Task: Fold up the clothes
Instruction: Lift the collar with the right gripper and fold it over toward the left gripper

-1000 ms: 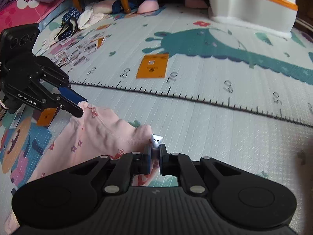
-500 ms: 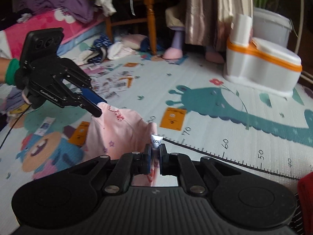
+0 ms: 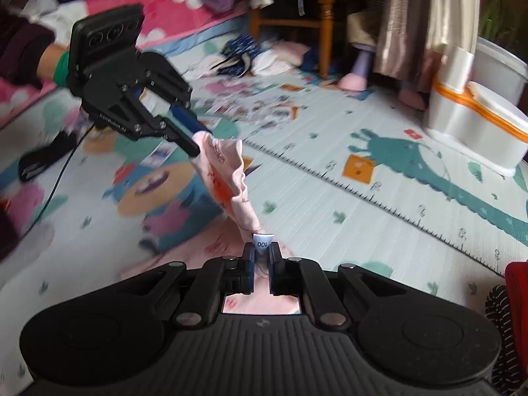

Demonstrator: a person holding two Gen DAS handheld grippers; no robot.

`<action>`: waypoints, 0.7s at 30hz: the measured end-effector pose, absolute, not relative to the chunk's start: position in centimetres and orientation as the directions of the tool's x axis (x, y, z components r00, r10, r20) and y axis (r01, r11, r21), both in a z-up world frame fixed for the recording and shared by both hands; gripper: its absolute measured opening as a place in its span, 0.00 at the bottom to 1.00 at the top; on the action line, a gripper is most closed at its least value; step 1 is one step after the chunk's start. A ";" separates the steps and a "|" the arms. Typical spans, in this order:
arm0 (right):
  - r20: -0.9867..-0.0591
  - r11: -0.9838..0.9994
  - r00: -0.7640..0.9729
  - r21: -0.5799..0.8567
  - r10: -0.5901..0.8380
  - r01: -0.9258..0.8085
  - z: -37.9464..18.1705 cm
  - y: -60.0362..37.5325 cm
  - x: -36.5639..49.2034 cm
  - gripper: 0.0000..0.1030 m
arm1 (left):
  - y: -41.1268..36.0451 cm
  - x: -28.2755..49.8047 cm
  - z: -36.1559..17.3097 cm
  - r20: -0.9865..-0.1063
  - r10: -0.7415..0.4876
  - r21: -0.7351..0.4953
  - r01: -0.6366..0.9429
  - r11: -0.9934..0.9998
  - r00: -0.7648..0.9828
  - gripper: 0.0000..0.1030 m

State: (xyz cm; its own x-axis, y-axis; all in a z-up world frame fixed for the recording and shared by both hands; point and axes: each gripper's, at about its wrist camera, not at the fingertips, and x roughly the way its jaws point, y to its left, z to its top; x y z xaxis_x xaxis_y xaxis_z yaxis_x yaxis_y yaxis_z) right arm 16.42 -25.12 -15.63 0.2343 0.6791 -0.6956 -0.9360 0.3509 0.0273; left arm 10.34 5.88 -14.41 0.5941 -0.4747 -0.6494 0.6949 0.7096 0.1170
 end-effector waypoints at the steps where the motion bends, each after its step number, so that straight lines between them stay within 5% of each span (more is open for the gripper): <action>1: -0.703 0.340 0.227 0.022 0.674 -0.940 -15.8 -25.3 15.8 0.09 | 5.4 9.3 -14.6 -0.651 -0.469 0.154 0.709 0.689 0.597 0.15; 21: -0.793 0.028 0.125 -0.135 0.597 -0.990 -20.9 -26.0 6.3 0.10 | -0.7 -2.0 -22.5 -0.717 -0.380 0.460 0.806 0.372 0.584 0.15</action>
State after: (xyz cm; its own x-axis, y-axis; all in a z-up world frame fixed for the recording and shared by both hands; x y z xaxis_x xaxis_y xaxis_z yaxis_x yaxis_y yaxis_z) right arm 6.33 -25.96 -20.87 0.1250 0.5967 -0.7926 -0.9905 0.0285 -0.1348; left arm -1.96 -0.69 -22.54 0.5843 -0.3796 -0.7173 0.8063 0.3716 0.4602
